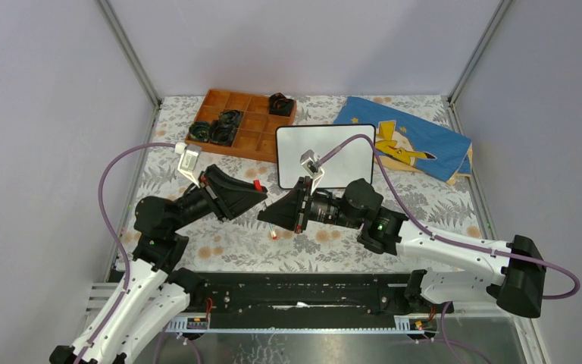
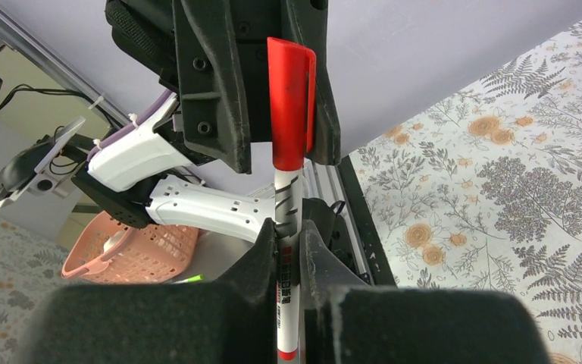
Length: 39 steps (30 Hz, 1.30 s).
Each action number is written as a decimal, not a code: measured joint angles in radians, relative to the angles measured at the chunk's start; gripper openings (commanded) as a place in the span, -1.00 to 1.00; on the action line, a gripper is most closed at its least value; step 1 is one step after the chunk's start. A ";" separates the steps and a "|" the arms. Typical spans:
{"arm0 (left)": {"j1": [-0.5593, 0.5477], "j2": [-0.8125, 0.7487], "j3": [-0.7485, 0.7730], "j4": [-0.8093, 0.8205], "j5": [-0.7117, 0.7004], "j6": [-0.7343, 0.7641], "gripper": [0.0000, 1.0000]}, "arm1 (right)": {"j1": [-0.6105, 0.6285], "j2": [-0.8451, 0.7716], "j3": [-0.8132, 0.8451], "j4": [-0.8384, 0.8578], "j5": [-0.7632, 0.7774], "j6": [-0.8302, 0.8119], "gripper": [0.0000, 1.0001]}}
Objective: Write a sentence on the whiteboard
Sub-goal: Open the whiteboard marker at the center of the board, then place the pen cap at the center of the board.
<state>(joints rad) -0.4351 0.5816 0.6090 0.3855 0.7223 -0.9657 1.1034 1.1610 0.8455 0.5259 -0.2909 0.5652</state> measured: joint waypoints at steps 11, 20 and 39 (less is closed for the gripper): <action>-0.003 -0.004 0.000 -0.010 -0.027 0.015 -1.00 | 0.001 -0.001 -0.006 0.016 -0.003 -0.001 -1.00; -0.024 -0.003 0.000 -0.080 -0.081 0.026 -1.00 | 0.001 -0.035 -0.092 0.084 0.046 0.013 -1.00; -0.011 0.026 0.098 -0.283 -0.307 0.150 -1.00 | 0.004 -0.267 -0.208 -0.241 0.275 -0.055 -1.00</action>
<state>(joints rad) -0.4461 0.6071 0.7071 0.1020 0.4156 -0.8154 1.1072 0.8940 0.6376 0.2844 -0.0158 0.5098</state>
